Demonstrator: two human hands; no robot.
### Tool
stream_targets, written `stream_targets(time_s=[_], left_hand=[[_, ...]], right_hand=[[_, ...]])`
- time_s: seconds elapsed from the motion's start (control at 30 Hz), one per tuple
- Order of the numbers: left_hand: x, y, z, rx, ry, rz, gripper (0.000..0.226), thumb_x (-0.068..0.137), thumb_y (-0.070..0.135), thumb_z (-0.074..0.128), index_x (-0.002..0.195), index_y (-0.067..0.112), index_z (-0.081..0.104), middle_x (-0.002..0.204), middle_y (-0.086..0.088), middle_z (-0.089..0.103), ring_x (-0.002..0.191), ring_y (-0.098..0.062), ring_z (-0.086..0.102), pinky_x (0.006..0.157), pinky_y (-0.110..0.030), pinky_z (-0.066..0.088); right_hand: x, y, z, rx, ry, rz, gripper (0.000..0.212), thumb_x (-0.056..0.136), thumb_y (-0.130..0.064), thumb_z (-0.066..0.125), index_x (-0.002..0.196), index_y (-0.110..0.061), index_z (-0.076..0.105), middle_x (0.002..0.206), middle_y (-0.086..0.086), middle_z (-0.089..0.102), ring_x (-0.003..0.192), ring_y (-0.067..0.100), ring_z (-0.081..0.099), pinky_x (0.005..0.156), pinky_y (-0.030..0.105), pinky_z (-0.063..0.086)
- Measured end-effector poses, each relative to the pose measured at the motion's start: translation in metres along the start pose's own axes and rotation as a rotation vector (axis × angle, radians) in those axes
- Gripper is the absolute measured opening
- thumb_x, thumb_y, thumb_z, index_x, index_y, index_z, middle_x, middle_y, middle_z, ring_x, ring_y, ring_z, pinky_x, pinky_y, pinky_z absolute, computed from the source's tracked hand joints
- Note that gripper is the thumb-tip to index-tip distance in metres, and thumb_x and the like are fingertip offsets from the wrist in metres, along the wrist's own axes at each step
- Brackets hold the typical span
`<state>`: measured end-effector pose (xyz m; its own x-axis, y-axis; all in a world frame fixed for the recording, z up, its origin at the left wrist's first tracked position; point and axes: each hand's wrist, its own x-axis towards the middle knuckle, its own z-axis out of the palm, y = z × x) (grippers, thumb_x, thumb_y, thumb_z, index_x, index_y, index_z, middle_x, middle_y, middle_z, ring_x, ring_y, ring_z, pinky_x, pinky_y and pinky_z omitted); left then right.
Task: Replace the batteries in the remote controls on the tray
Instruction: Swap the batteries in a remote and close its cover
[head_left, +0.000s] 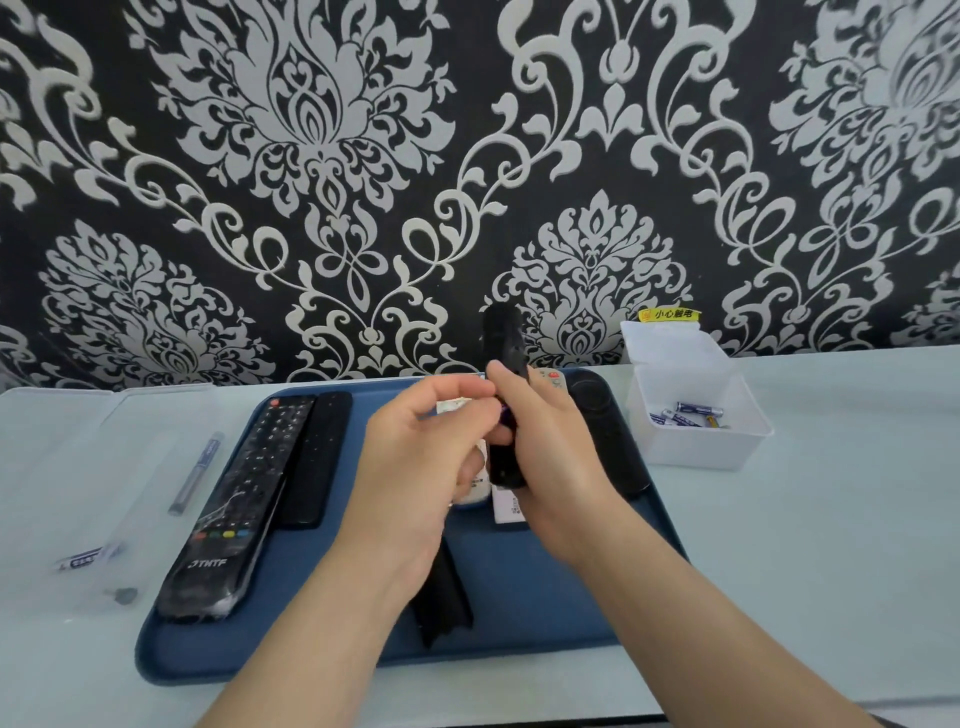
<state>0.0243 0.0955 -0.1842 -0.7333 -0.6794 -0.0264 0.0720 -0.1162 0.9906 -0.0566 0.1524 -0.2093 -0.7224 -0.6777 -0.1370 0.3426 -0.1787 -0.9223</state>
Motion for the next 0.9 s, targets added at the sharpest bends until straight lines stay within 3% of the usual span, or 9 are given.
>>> stream_targets(time_s=[0.07, 0.17, 0.27, 0.37, 0.57, 0.63, 0.7, 0.8, 0.9], left_hand=[[0.001, 0.000, 0.001, -0.229, -0.049, -0.154, 0.021, 0.084, 0.003, 0.051, 0.096, 0.008, 0.067, 0.061, -0.006, 0.055, 0.042, -0.008, 0.030, 0.035, -0.015, 0.019], [0.004, 0.005, 0.015, -0.560, -0.139, -0.348, 0.032, 0.072, 0.008, 0.047, 0.095, 0.004, 0.069, 0.061, -0.004, 0.047, 0.038, -0.005, 0.030, 0.030, -0.013, 0.018], [0.012, 0.005, 0.040, -0.634, -0.198, -0.425, 0.025, 0.080, 0.012, 0.046, 0.076, 0.004, 0.068, 0.064, -0.004, 0.046, 0.039, -0.006, 0.031, 0.029, -0.013, 0.020], [0.028, 0.001, 0.072, -0.567, -0.174, -0.462, 0.021, 0.091, 0.017, 0.051, 0.072, 0.010, 0.056, 0.063, -0.003, 0.046, 0.041, -0.006, 0.033, 0.031, -0.012, 0.019], [0.068, -0.007, 0.142, -0.273, -0.152, -0.339, 0.012, 0.088, 0.003, 0.054, 0.089, 0.000, 0.066, 0.072, -0.010, 0.058, 0.058, -0.013, 0.051, 0.054, -0.020, 0.039], [0.072, -0.010, 0.153, -0.180, -0.165, -0.312, 0.019, 0.089, 0.007, 0.050, 0.093, 0.003, 0.069, 0.091, -0.011, 0.067, 0.081, -0.017, 0.063, 0.076, -0.027, 0.049], [0.070, -0.010, 0.154, -0.125, -0.167, -0.250, 0.024, 0.092, 0.011, 0.046, 0.097, 0.008, 0.070, 0.109, -0.008, 0.069, 0.105, -0.018, 0.063, 0.098, -0.031, 0.045], [0.058, 0.000, 0.137, -0.084, -0.141, -0.021, 0.024, 0.091, 0.004, 0.049, 0.096, 0.013, 0.071, 0.101, -0.001, 0.072, 0.100, -0.013, 0.065, 0.088, -0.028, 0.051], [0.039, 0.012, 0.104, 0.227, -0.165, 0.262, 0.023, 0.086, 0.000, 0.059, 0.092, 0.017, 0.073, 0.090, 0.003, 0.071, 0.082, -0.009, 0.064, 0.068, -0.021, 0.051]], right_hand=[[-0.002, -0.003, -0.008, -0.029, 0.000, -0.007, 0.028, 0.096, -0.035, 0.056, 0.071, -0.022, 0.059, 0.060, -0.007, 0.055, 0.071, 0.016, 0.052, 0.075, 0.035, 0.041], [-0.006, -0.016, -0.024, 0.027, 0.031, 0.009, 0.027, 0.096, -0.036, 0.058, 0.079, -0.017, 0.066, 0.069, -0.001, 0.062, 0.071, 0.017, 0.055, 0.066, 0.031, 0.042], [-0.011, -0.032, -0.048, 0.121, 0.107, 0.003, 0.029, 0.095, -0.032, 0.058, 0.093, -0.004, 0.066, 0.077, 0.009, 0.065, 0.073, 0.026, 0.057, 0.065, 0.034, 0.042], [-0.013, -0.054, -0.075, 0.274, 0.209, -0.051, 0.022, 0.098, -0.025, 0.054, 0.092, -0.007, 0.064, 0.064, 0.004, 0.062, 0.049, 0.014, 0.057, 0.045, 0.020, 0.044], [-0.010, -0.078, -0.122, 0.559, 0.285, -0.095, 0.025, 0.097, -0.034, 0.049, 0.084, -0.013, 0.056, 0.058, 0.000, 0.048, 0.038, 0.009, 0.040, 0.032, 0.019, 0.028], [-0.008, -0.080, -0.128, 0.617, 0.280, -0.106, 0.025, 0.096, -0.033, 0.050, 0.083, -0.012, 0.054, 0.058, 0.000, 0.047, 0.038, 0.009, 0.039, 0.032, 0.019, 0.028], [-0.005, -0.080, -0.128, 0.648, 0.265, -0.106, 0.025, 0.095, -0.033, 0.050, 0.080, -0.013, 0.053, 0.060, 0.000, 0.047, 0.041, 0.010, 0.039, 0.034, 0.020, 0.029], [-0.001, -0.076, -0.119, 0.740, 0.206, -0.067, 0.027, 0.095, -0.033, 0.050, 0.077, -0.012, 0.053, 0.066, 0.003, 0.049, 0.053, 0.013, 0.042, 0.048, 0.020, 0.035], [-0.001, -0.072, -0.103, 0.947, 0.085, -0.028, 0.030, 0.095, -0.029, 0.052, 0.073, -0.008, 0.056, 0.077, 0.009, 0.057, 0.072, 0.021, 0.056, 0.079, 0.025, 0.046]])
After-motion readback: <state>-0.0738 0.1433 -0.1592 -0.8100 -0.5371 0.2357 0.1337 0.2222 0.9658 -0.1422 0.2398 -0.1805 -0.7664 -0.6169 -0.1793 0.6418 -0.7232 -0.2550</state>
